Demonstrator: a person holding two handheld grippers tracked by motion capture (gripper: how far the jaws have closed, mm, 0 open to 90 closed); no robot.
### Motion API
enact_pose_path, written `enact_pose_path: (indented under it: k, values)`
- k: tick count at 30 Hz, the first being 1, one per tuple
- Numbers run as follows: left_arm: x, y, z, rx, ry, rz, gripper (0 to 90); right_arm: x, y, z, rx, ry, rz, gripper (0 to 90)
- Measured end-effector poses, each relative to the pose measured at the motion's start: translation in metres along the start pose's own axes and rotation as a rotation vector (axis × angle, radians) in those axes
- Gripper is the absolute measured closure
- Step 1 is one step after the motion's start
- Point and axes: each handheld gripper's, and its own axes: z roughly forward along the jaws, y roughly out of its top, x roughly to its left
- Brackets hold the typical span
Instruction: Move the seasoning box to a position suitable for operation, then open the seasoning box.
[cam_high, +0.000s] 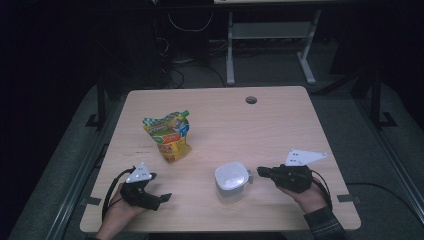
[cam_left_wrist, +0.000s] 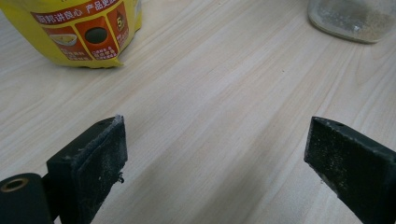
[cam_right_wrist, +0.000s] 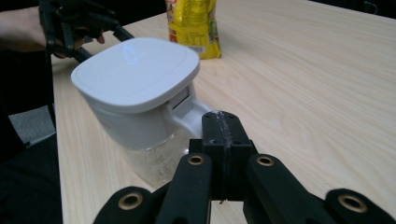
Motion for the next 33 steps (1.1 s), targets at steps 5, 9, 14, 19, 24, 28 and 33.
enact_pose_path:
  k: [5, 9, 14, 19, 24, 28, 33]
  values:
    - [-0.001, 0.001, 0.0, -0.007, -0.009, -0.001, 5.3, -0.001, 0.008, -0.001, -0.008, 0.006, 0.011, 90.0]
    - [-0.003, 0.001, 0.002, -0.01, -0.015, -0.007, 5.3, -0.001, 0.014, 0.002, 0.008, 0.009, -0.003, 90.0]
    - [-0.003, 0.002, 0.003, 0.0, -0.023, 0.004, 5.3, 0.0, 0.023, 0.004, -0.001, 0.019, -0.011, 90.0]
    - [-0.005, 0.002, 0.003, -0.014, -0.025, -0.006, 5.3, 0.004, 0.033, 0.008, -0.01, 0.033, -0.044, 90.0]
    - [-0.004, 0.002, 0.004, -0.016, -0.024, -0.002, 5.3, 0.007, 0.044, 0.012, -0.025, 0.049, -0.068, 90.0]
    - [-0.003, 0.002, 0.004, -0.016, -0.027, -0.006, 5.3, 0.011, 0.053, 0.016, -0.039, 0.074, -0.078, 90.0]
    - [-0.004, 0.001, 0.003, -0.018, -0.025, -0.008, 5.3, 0.017, 0.057, 0.022, -0.028, 0.102, -0.104, 90.0]
